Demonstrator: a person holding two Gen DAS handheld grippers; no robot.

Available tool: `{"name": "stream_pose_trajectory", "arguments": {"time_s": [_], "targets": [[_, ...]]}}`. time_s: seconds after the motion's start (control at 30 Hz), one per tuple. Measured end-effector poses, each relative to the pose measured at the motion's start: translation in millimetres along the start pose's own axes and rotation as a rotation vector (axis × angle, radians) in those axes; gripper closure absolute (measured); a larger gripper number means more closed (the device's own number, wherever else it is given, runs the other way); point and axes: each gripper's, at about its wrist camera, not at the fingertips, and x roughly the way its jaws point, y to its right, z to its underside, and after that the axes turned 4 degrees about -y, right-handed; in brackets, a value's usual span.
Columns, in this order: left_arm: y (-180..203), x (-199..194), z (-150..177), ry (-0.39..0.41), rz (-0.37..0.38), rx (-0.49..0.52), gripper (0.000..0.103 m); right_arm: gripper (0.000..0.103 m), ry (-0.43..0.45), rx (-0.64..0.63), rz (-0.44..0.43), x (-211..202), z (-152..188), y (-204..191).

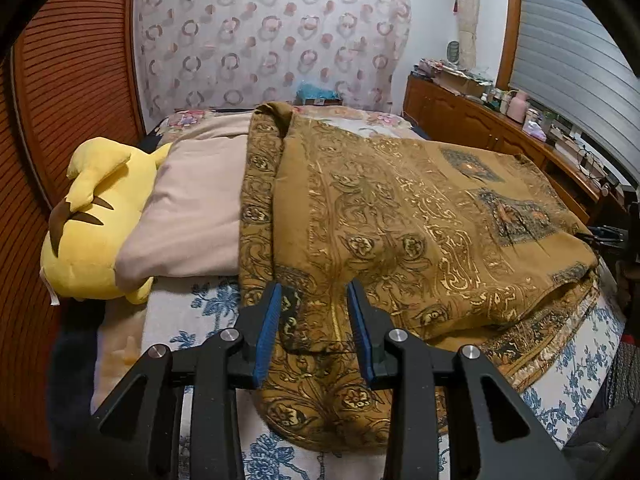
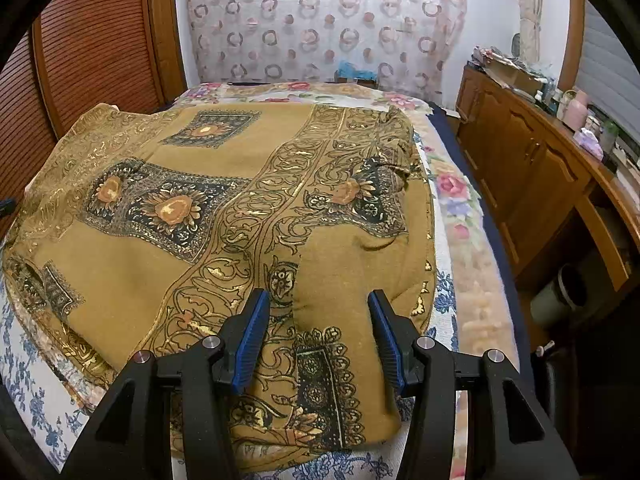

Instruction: Fold small clothes

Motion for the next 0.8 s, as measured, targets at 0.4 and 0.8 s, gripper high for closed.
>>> {"name": "stream_pose_trajectory", "arguments": {"time_s": [0.4,0.8], "targets": [[-3.9,32.3,-0.5,-0.101,-0.02,0.005,0.068,0.05,0.008,0.064,-0.007,-22.3,21.6,22.5],[0.9,6.6,-1.6,-0.044,0.032,0.013,0.1,0.098,0.039,-0.008,-0.046,-35.6,19.3,9.4]]}}
